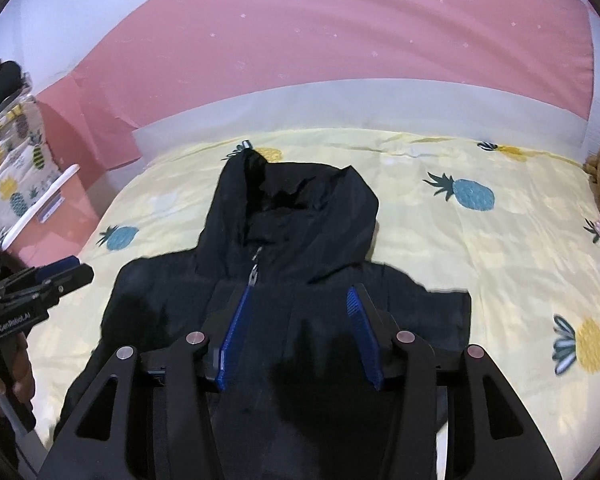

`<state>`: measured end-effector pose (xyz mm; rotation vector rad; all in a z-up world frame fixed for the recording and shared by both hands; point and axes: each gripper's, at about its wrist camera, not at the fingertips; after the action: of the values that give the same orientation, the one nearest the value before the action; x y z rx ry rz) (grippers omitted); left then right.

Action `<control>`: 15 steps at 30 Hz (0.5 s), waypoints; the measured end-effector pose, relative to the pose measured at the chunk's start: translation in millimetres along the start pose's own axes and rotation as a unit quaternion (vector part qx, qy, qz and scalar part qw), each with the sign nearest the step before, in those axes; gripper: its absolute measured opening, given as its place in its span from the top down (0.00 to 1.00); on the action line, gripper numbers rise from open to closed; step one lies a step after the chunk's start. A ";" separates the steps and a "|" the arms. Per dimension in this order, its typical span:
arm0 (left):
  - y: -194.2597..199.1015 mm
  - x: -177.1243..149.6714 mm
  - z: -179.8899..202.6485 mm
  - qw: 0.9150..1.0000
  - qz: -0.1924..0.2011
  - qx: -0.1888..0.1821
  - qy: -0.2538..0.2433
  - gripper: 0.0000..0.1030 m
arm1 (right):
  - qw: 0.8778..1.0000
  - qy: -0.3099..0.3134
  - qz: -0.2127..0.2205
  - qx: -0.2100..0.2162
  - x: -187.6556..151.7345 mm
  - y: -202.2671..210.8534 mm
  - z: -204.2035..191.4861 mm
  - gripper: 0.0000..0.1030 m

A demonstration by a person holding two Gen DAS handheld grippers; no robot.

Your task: Fold large clothes

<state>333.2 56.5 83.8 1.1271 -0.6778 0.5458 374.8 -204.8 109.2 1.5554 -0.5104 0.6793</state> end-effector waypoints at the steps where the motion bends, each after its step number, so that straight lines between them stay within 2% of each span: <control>1: -9.7 9.9 -7.5 1.000 -0.001 0.002 0.009 0.46 | 1.000 -0.002 -0.005 0.003 7.7 -10.7 2.2 0.51; 13: -143.3 81.8 -74.8 0.998 -0.045 0.025 0.044 0.45 | 0.998 -0.020 -0.049 -0.015 69.6 -131.4 37.9 0.51; 15: -162.9 89.6 -82.3 0.998 -0.046 0.020 0.050 0.40 | 0.998 -0.021 -0.051 -0.014 76.4 -149.3 43.2 0.51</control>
<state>525.8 83.6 24.6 1.1548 -0.5287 0.5352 536.7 -227.1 51.9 1.5608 -0.4671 0.5603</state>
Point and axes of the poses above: each gripper's, at about its wrist camera, not at the fingertips, and y roughly against the way its jaws point, z to its right, x to its top, and after that the axes turned 12 degrees about -x, right-handed
